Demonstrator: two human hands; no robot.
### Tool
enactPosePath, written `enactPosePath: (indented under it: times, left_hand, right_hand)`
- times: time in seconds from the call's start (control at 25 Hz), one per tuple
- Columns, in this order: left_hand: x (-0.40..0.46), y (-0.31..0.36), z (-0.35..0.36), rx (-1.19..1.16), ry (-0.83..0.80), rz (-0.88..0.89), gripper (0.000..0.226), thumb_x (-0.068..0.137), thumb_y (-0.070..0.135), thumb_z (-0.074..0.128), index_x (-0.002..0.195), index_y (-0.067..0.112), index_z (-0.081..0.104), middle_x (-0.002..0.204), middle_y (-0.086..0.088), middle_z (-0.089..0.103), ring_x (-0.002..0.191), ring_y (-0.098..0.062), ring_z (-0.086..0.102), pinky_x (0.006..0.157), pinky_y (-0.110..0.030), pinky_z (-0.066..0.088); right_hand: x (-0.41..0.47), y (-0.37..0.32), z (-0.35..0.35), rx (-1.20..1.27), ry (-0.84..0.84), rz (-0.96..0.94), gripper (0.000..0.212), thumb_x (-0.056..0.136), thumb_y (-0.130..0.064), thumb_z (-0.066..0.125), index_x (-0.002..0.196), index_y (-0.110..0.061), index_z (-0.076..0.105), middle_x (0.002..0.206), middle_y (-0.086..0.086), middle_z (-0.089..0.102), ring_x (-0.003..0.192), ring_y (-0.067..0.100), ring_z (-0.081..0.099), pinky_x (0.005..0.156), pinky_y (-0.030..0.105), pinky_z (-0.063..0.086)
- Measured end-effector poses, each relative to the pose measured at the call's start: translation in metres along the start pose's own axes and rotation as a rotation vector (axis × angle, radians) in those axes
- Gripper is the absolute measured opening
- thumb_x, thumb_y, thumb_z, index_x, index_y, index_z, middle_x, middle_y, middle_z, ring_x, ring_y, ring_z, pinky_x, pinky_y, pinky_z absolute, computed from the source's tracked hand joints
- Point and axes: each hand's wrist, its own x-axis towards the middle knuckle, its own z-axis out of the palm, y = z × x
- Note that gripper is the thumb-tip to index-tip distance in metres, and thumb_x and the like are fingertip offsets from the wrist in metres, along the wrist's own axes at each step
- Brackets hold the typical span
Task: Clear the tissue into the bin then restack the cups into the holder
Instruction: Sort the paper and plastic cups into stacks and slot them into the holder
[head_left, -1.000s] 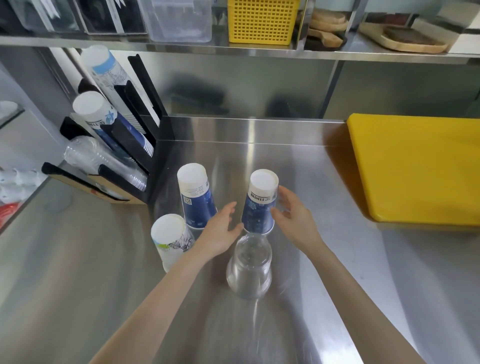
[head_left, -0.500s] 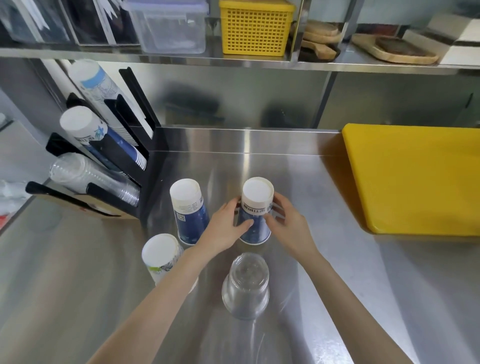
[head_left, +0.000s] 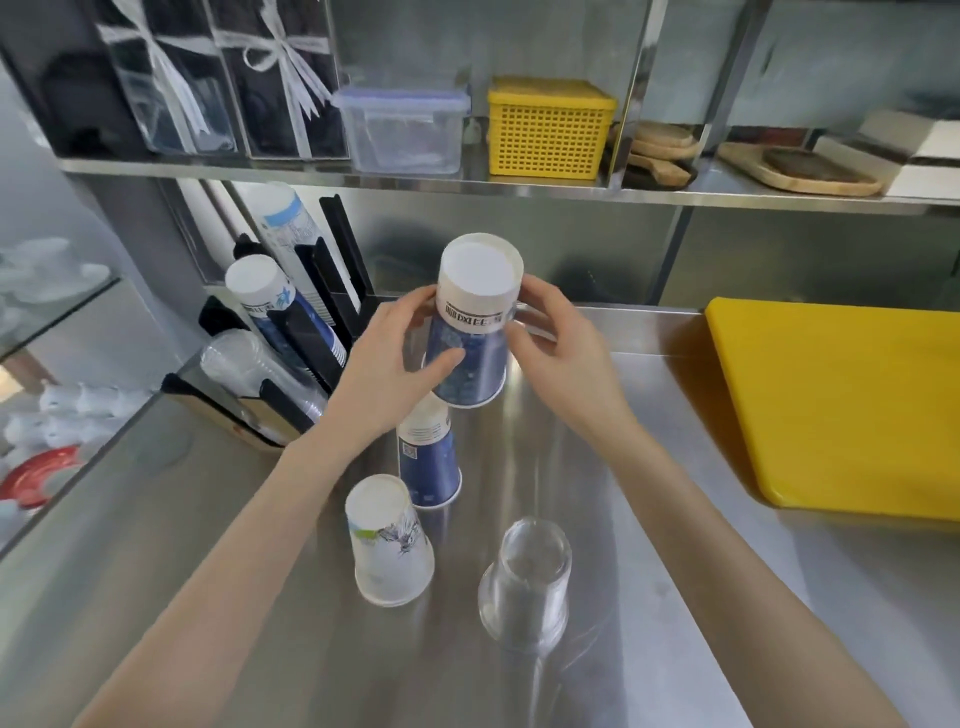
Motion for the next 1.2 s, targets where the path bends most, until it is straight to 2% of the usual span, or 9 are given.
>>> enactPosePath:
  times: [0.16,0.28,0.44,0.6,0.8,1.04,1.2]
  left_hand:
    - [-0.002,-0.023,-0.014,0.011,-0.019,-0.075,0.058,0.082,0.023,0.061,0.134,0.019,0.034,0.139,-0.006,0.044,0.113,-0.008,0.045,0.093,-0.023,0.034]
    - [-0.009,-0.046,-0.008,0.000,-0.079,-0.141,0.058,0.083,0.022,0.061,0.134,0.018,0.034,0.138,-0.008,0.046,0.122,-0.021,0.049,0.096,-0.027,0.037]
    - [-0.014,-0.076,0.004,-0.036,-0.170,-0.282,0.058,0.083,0.021,0.061,0.133,0.016,0.034,0.135,-0.010,0.048,0.121,-0.025,0.051,0.101,-0.035,0.040]
    - [-0.016,-0.098,0.017,-0.085,-0.252,-0.409,0.058,0.082,0.019,0.061,0.133,0.014,0.034,0.136,-0.009,0.049,0.122,-0.026,0.051,0.105,-0.041,0.041]
    - [-0.019,-0.121,0.034,-0.116,-0.326,-0.468,0.055,0.082,0.018,0.062,0.130,0.012,0.038,0.131,-0.010,0.055,0.117,-0.025,0.055,0.102,-0.037,0.042]
    - [-0.016,-0.136,0.038,-0.232,-0.347,-0.523,0.045,0.085,0.017,0.058,0.127,0.013,0.043,0.123,-0.004,0.057,0.104,-0.019,0.057,0.098,-0.033,0.040]
    - [-0.009,-0.146,0.034,-0.331,-0.426,-0.558,0.043,0.085,0.013,0.057,0.126,0.013,0.045,0.124,-0.002,0.056,0.110,-0.015,0.054,0.099,-0.030,0.039]
  right_hand:
    - [0.013,-0.001,0.027,0.023,-0.075,0.027,0.043,0.088,-0.013,0.051,0.130,-0.013,0.042,0.134,0.007,0.054,0.122,0.020,0.052,0.104,0.035,0.043]
    - [0.016,0.018,0.045,0.009,-0.153,0.082,0.043,0.088,-0.012,0.050,0.131,-0.013,0.041,0.134,0.008,0.054,0.122,0.021,0.052,0.106,0.039,0.041]
    - [0.015,0.044,0.061,-0.079,-0.274,0.170,0.045,0.089,-0.016,0.050,0.132,-0.017,0.040,0.135,0.004,0.053,0.122,0.021,0.053,0.105,0.035,0.040]
    - [0.017,0.064,0.075,-0.125,-0.345,0.227,0.044,0.090,-0.016,0.050,0.132,-0.017,0.039,0.136,0.005,0.052,0.122,0.024,0.052,0.106,0.037,0.040]
    - [0.017,0.092,0.084,-0.193,-0.449,0.305,0.048,0.089,-0.019,0.051,0.135,-0.018,0.035,0.138,0.006,0.050,0.124,0.025,0.050,0.107,0.041,0.040]
    - [0.022,0.111,0.083,-0.173,-0.459,0.358,0.050,0.088,-0.019,0.054,0.134,-0.016,0.035,0.137,0.008,0.050,0.124,0.026,0.050,0.106,0.042,0.041]
    - [0.031,0.114,0.082,-0.210,-0.484,0.364,0.072,0.082,-0.024,0.063,0.141,-0.016,0.023,0.146,0.007,0.039,0.129,0.024,0.044,0.108,0.041,0.037]
